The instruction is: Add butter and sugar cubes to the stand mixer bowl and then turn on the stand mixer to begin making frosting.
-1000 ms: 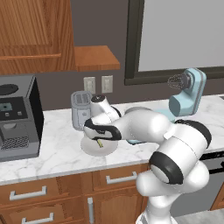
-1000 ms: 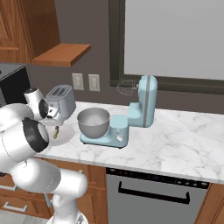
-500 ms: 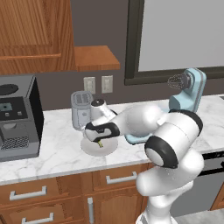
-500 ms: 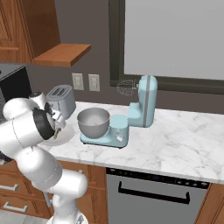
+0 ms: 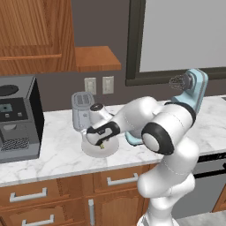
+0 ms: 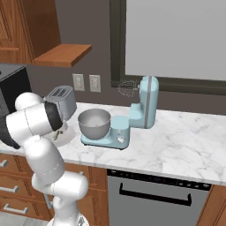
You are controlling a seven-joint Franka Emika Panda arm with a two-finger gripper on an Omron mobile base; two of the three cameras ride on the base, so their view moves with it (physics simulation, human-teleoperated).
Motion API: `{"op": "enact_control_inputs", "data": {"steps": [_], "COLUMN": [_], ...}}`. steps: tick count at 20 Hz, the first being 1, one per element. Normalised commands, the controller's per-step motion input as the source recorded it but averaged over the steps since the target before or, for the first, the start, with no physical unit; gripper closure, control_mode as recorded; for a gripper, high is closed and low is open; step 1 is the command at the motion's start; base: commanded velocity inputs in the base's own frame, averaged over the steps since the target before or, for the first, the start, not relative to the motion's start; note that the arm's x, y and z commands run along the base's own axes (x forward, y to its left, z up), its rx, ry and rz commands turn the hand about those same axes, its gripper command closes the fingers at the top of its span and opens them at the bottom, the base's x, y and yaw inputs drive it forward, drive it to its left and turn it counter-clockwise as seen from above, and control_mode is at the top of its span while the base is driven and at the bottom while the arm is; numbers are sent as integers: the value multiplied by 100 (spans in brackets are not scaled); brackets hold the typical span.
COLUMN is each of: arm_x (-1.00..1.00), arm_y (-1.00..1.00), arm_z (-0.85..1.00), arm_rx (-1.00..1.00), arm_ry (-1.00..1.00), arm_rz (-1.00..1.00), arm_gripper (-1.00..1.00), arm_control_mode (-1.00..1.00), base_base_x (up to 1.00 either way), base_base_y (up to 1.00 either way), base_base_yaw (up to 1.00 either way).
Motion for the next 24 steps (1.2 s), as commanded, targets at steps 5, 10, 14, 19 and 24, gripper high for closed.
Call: {"op": "enact_control_inputs", "data": {"steps": [5,10,14,19,24], "arm_x": [12,10,10,0,-14], "arm_y": [0,0,0,0,-1], "arm_z": [-28,-33,-30,-7,17], "arm_rx": [0,0,0,1,6], "arm_ry": [0,0,0,0,-1], "arm_rz": [0,0,0,0,0], "arm_gripper": [-100,100,100,100,100], "arm_control_mode": [-100,-100,-100,-100,-100], "base_base_x": [0,0,0,0,0], "base_base_y": [0,0,0,0,0], "base_base_yaw": [0,0,0,0,0]}}
